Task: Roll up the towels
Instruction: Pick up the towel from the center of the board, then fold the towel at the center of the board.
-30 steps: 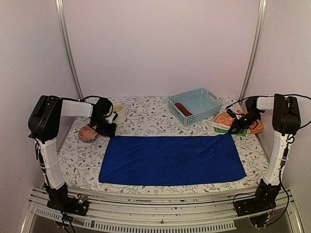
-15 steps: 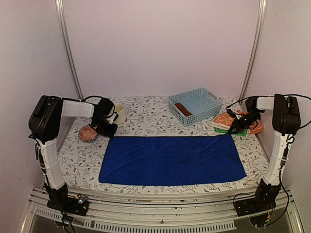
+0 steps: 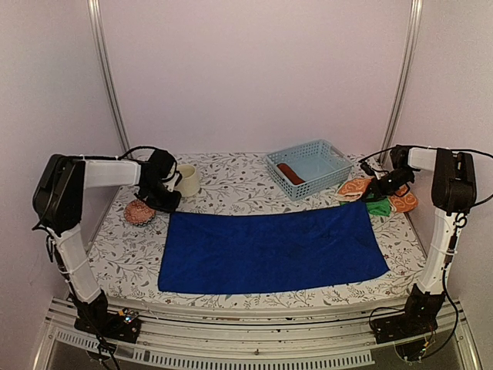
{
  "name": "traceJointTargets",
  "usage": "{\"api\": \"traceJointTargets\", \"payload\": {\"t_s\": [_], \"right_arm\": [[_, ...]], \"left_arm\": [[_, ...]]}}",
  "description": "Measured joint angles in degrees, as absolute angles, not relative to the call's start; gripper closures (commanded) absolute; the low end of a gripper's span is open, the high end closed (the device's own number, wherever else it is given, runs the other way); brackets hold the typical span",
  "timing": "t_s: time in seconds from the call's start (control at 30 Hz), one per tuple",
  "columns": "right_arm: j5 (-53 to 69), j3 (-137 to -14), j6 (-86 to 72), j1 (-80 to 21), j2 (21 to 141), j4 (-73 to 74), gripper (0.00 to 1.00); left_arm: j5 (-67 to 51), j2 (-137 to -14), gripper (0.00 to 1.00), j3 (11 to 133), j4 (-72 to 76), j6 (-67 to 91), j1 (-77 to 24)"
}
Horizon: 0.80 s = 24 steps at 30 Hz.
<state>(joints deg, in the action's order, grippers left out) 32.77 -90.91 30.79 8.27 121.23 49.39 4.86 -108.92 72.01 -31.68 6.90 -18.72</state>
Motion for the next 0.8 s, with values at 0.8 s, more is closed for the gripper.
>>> {"api": "traceJointTargets", "payload": {"t_s": [0.8], "right_arm": [[38.11,-90.91,31.24,9.54,120.18,45.23,0.97]], "left_arm": [[2.39,-95.46,1.00,64.31,-21.65,7.64,-17.21]]}}
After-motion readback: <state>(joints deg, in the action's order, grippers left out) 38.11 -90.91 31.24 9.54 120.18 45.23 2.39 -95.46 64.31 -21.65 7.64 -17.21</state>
